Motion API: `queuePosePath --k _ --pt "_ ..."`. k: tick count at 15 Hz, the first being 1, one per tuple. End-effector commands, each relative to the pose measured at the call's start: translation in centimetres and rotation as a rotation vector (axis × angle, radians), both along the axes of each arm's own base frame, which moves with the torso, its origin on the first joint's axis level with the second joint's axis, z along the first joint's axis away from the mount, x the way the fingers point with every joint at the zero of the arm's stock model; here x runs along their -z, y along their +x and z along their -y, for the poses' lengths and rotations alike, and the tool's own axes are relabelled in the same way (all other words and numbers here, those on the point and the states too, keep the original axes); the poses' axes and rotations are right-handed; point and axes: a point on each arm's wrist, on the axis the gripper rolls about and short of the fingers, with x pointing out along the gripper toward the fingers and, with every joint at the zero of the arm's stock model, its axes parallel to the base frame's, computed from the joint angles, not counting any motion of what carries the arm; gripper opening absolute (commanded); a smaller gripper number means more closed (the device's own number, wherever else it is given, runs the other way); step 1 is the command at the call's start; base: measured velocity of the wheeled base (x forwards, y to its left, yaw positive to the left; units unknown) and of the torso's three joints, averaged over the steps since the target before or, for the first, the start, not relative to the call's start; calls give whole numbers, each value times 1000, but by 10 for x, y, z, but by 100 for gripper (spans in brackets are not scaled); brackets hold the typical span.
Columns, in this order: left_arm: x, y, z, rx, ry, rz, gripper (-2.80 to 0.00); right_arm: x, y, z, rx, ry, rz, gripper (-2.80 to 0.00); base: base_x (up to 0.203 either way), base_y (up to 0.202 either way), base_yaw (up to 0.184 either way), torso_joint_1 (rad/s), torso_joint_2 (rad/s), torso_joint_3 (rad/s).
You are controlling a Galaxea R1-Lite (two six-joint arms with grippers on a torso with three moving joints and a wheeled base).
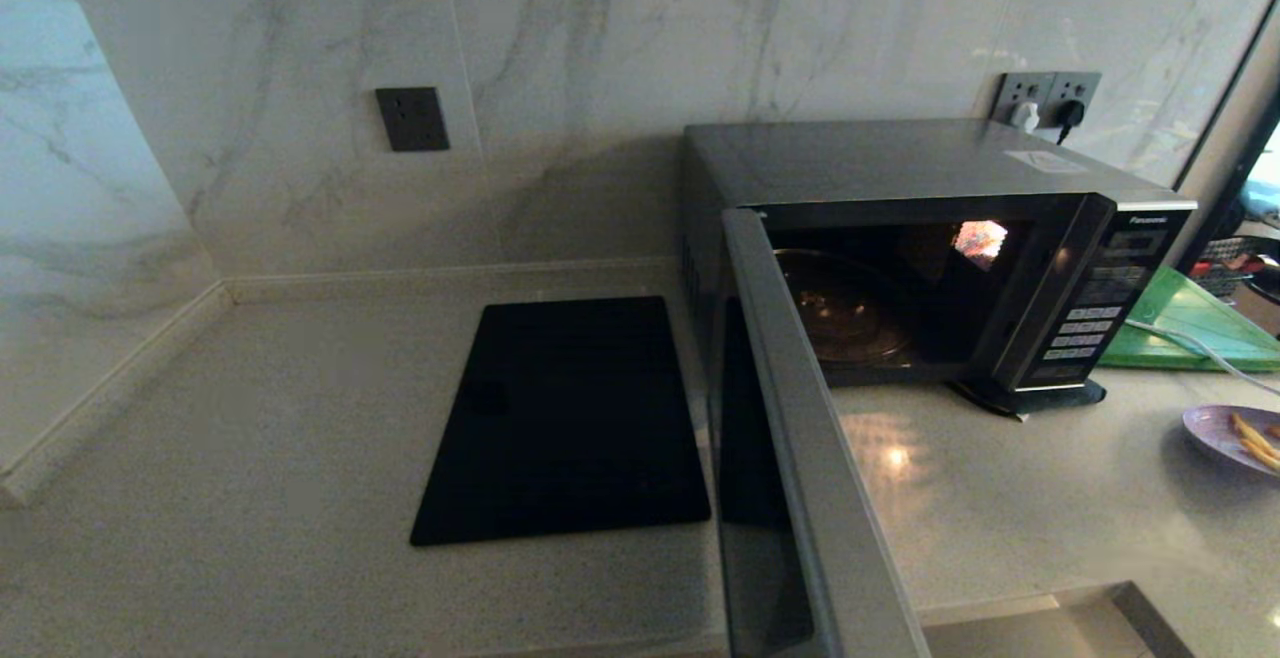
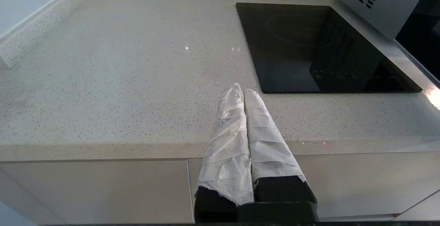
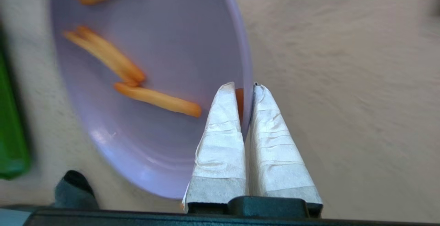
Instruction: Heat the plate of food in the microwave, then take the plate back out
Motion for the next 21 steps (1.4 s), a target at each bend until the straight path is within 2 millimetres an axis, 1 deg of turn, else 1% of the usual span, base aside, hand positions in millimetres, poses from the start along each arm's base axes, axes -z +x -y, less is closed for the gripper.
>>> queuePosePath --k 1,2,4,7,8,12,16,18,19,21 --pt "0 0 0 -1 -1 -1 -280 33 6 5 -22 71 -36 -280 0 0 0 0 0 0" --pt "0 0 0 -1 -1 -1 -280 37 7 4 -26 83 -44 -280 0 0 0 0 0 0" --pt "0 0 0 -1 -1 0 -280 39 6 2 -35 100 -42 -280 0 0 0 0 0 0" --pt "0 0 0 -1 -1 -1 -280 36 6 0 -40 100 -37 -280 0 0 0 0 0 0" --pt "0 0 0 -1 -1 -1 -280 32 6 -1 -43 94 -33 0 0 0 0 0 0 0" --pt "0 0 0 -1 -1 -1 -280 11 0 -5 -61 56 -9 0 0 0 0 0 0 0" --pt "0 0 0 -1 -1 -1 -280 -7 -9 -15 -62 38 8 0 0 0 0 0 0 0" --pt "0 0 0 -1 -1 0 -280 -23 -15 -22 -79 15 31 0 0 0 0 0 0 0" --pt "0 0 0 -1 -1 -1 -280 -35 -20 -26 -94 -1 49 0 0 0 0 0 0 0" --pt "0 0 0 -1 -1 -1 -280 -64 -32 -40 -124 -44 105 0 0 0 0 0 0 0"
